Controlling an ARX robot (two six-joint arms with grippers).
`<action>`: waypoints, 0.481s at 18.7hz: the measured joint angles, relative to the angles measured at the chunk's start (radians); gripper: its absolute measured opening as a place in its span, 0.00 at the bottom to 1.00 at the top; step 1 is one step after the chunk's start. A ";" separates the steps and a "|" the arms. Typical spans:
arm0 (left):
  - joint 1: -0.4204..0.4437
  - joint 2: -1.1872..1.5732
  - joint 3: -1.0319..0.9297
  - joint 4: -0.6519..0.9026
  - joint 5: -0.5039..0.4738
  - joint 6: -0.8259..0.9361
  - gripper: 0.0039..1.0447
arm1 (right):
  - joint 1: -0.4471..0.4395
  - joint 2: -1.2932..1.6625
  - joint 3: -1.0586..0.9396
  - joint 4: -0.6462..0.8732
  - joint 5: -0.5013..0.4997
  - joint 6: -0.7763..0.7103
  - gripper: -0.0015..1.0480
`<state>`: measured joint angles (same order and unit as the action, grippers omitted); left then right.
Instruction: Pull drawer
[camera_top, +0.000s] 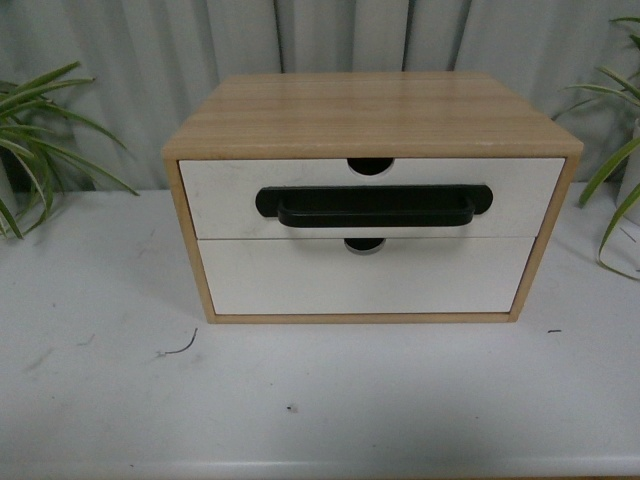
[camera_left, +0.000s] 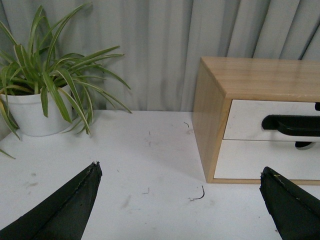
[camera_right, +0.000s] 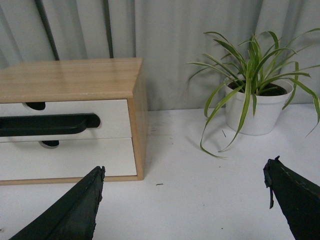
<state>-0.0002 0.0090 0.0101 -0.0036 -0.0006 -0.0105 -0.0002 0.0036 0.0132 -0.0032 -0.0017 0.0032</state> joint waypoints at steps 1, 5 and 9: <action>0.000 0.000 0.000 0.000 0.000 0.000 0.94 | 0.000 0.000 0.000 0.000 0.000 0.000 0.94; 0.000 0.000 0.000 0.000 0.000 0.000 0.94 | 0.000 0.000 0.000 0.000 0.000 0.000 0.94; 0.000 0.000 0.000 0.000 0.000 0.000 0.94 | 0.000 0.000 0.000 0.000 0.000 0.000 0.94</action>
<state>-0.0002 0.0090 0.0105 -0.0036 -0.0006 -0.0109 -0.0002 0.0036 0.0132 -0.0032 -0.0017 0.0032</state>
